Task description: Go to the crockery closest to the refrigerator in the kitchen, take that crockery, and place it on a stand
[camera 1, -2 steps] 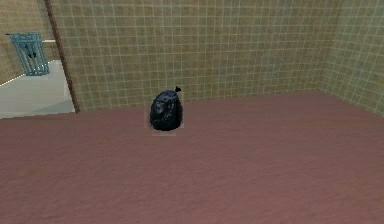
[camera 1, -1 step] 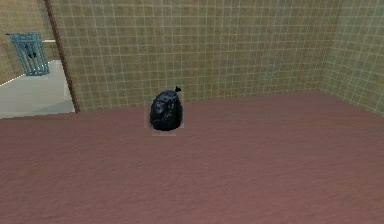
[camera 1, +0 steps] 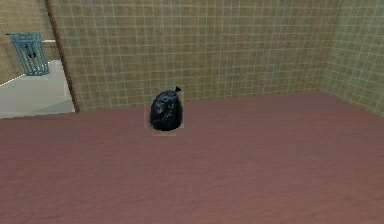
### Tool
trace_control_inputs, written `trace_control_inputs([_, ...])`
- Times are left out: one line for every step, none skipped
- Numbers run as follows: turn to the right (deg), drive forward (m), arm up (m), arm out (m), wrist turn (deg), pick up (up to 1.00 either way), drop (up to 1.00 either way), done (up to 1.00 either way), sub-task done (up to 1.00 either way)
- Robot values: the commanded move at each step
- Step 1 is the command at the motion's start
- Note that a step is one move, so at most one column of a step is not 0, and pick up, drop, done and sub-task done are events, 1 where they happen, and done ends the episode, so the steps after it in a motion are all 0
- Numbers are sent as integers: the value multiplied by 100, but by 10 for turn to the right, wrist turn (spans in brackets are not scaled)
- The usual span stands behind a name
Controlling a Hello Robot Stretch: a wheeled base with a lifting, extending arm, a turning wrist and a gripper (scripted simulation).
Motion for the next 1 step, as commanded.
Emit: trace_control_inputs([0, 0, 0, -48, 0, 0, 0, 0, 0])
